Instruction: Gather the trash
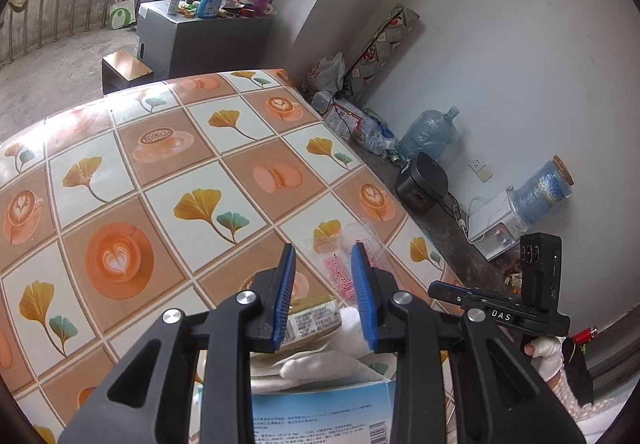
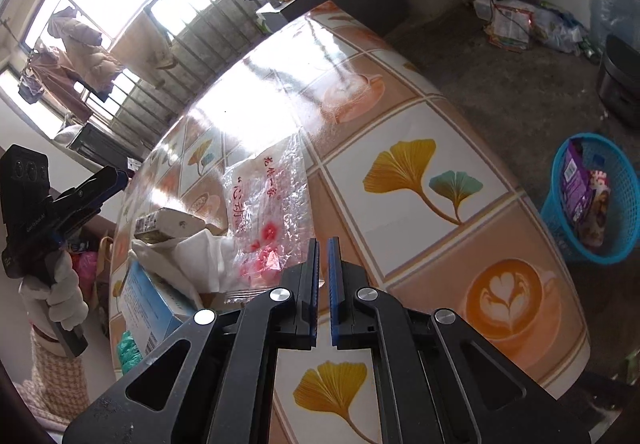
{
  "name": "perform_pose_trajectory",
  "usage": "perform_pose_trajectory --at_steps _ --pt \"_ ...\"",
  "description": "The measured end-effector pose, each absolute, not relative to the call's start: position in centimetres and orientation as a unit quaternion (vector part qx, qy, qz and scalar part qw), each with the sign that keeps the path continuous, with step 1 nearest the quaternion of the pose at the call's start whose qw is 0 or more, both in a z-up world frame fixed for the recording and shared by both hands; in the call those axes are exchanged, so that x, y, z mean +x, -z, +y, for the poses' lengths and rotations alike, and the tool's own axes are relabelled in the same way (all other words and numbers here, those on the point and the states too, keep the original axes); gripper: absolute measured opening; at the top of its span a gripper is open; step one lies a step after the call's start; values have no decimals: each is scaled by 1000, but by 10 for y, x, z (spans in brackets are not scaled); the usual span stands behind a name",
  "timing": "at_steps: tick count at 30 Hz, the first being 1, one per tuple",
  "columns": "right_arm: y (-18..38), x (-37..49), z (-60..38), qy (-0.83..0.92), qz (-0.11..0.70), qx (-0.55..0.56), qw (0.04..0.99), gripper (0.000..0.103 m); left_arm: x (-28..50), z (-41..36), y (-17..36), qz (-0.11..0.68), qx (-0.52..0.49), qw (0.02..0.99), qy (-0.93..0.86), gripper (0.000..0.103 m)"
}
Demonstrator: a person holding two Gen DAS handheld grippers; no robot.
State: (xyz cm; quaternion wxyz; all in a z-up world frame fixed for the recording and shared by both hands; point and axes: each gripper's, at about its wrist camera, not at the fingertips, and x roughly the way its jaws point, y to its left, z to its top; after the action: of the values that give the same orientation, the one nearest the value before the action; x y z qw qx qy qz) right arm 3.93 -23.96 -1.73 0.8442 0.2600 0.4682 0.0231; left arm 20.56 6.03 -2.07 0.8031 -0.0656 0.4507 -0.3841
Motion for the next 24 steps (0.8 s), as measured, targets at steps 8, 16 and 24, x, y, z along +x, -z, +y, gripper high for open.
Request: perform_pose_trajectory --at_steps 8,16,24 --pt "14 25 -261 -21 446 309 840 7 193 33 22 458 -56 794 395 28" --pt "26 27 -265 -63 448 384 805 25 186 5 28 477 -38 788 387 28" --pt "32 32 -246 -81 495 371 782 33 184 -33 46 496 -2 771 400 28"
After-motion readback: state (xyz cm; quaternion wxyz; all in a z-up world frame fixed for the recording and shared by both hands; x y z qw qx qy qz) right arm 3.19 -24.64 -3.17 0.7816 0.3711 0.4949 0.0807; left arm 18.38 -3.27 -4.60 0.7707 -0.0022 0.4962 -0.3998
